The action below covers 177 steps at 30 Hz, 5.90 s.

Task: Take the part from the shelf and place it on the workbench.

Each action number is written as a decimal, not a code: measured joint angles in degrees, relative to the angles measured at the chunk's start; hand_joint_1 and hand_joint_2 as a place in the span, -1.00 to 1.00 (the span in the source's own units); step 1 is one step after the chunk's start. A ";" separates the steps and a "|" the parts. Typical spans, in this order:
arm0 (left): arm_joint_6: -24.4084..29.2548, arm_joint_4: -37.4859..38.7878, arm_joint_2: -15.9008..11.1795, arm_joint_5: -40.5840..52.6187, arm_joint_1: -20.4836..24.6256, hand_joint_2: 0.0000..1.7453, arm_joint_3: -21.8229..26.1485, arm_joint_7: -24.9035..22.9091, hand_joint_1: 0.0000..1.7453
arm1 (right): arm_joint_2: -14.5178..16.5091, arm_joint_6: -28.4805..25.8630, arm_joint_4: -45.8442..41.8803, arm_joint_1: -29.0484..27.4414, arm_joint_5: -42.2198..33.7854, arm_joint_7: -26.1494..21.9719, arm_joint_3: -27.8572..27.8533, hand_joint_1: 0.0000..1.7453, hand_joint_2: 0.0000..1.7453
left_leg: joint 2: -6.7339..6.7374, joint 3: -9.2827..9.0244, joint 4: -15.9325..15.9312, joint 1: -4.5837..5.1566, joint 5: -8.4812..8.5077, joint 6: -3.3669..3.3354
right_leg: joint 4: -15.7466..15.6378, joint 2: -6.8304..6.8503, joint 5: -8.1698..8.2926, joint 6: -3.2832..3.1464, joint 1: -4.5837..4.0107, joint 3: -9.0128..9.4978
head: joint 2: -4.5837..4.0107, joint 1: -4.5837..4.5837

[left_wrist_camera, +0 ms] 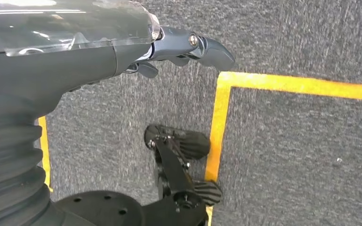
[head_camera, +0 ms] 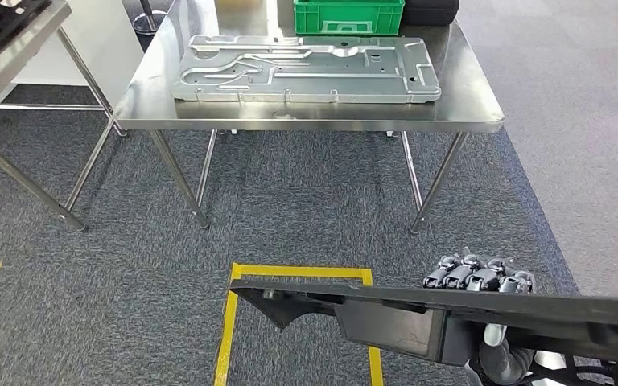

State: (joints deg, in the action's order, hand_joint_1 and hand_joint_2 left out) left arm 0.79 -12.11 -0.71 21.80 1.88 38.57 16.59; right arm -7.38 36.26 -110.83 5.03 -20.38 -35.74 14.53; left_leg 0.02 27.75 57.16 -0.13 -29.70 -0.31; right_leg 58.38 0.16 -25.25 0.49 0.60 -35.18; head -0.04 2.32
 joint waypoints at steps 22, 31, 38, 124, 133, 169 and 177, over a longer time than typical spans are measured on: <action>0.25 0.00 0.49 -0.34 -0.46 1.00 2.34 -0.79 -1.00 | 1.37 0.79 0.22 1.32 -0.09 1.53 0.02 0.94 1.00 | -0.30 3.97 1.28 0.00 2.41 -2.30 | 14.51 -0.41 -9.68 1.90 0.16 -2.91 | 0.00 0.13; 0.52 0.00 1.37 -0.23 -0.33 1.00 2.83 -0.61 -1.00 | 1.44 1.47 1.02 2.19 -0.64 1.39 0.04 0.94 1.00 | -0.42 -0.84 0.88 0.59 -0.90 -0.96 | 0.37 -0.35 1.07 -1.33 -1.20 -1.28 | 0.00 -0.43; 0.78 -0.04 1.41 -0.16 -0.26 1.00 3.19 -0.67 -1.00 | 1.84 2.07 1.06 2.71 -0.95 1.23 0.04 0.94 1.00 | -0.36 8.83 16.53 -0.36 -6.22 1.13 | -1.77 -0.30 -0.34 -1.98 -0.20 3.07 | 0.00 -0.91; -2.38 -0.28 0.90 8.33 1.28 1.00 9.03 2.27 -1.00 | -11.63 -45.77 55.34 47.17 50.17 3.83 -11.10 0.94 1.00 | -0.59 6.10 1.03 -0.20 4.08 0.25 | -0.42 -0.46 1.47 -0.18 -0.44 -0.63 | 0.00 -1.84; -4.70 -0.28 0.79 11.03 1.73 1.00 9.01 4.49 -1.00 | -7.82 -39.20 74.65 54.14 80.05 16.91 4.18 0.94 1.00 | -0.36 12.94 12.52 -0.17 1.75 0.94 | -0.82 -0.60 0.85 -1.86 -0.74 0.75 | 0.00 -2.04; -5.01 -0.28 1.60 14.41 3.05 -1.00 8.97 3.23 -1.00 | 9.95 -51.09 93.06 54.37 83.88 16.94 21.35 -1.00 -1.00 | -0.39 6.87 1.52 -0.51 4.87 0.71 | 0.30 -0.67 0.40 -1.00 -0.81 0.14 | 0.00 -1.65; -5.37 -0.28 1.79 14.86 3.07 -1.00 8.97 3.52 -1.00 | 7.08 -62.96 80.19 50.79 77.72 8.92 13.55 -1.00 -1.00 | -0.40 6.64 0.84 -0.95 5.36 -0.66 | 16.49 -0.47 -7.09 1.14 -0.04 -7.41 | 0.00 -1.59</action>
State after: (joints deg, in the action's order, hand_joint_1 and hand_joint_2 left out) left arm -4.58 -12.39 1.08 36.67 4.95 47.54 20.12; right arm -0.30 -26.70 -30.63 55.81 57.34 -26.82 28.08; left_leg -0.37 34.39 58.00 -1.08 -24.34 -0.97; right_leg 74.87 -0.31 -32.33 1.63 0.57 -42.59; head -0.04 0.72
